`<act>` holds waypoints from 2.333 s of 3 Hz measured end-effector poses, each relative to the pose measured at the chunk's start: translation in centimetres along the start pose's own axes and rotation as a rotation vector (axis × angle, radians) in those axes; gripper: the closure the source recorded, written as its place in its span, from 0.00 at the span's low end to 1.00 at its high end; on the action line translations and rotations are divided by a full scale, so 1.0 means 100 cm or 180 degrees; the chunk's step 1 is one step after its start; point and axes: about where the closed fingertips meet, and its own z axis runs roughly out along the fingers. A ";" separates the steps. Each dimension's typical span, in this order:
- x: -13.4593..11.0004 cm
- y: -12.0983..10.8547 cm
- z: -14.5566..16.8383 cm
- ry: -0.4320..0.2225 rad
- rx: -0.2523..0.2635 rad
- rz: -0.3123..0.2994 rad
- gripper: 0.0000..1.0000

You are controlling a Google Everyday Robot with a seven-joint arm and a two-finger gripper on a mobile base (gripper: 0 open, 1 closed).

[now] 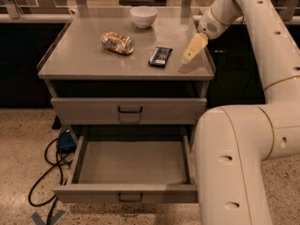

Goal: Place rxbar blueberry into middle drawer

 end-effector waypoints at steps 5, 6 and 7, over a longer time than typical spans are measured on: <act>-0.015 0.012 0.031 -0.1274 -0.0504 -0.0041 0.00; -0.057 0.023 0.074 -0.1022 -0.0535 -0.0242 0.00; -0.055 0.027 0.090 -0.1008 -0.0620 -0.0215 0.00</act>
Offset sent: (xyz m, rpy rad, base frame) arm 0.0000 -0.0067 0.0036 0.1473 -0.0305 0.0392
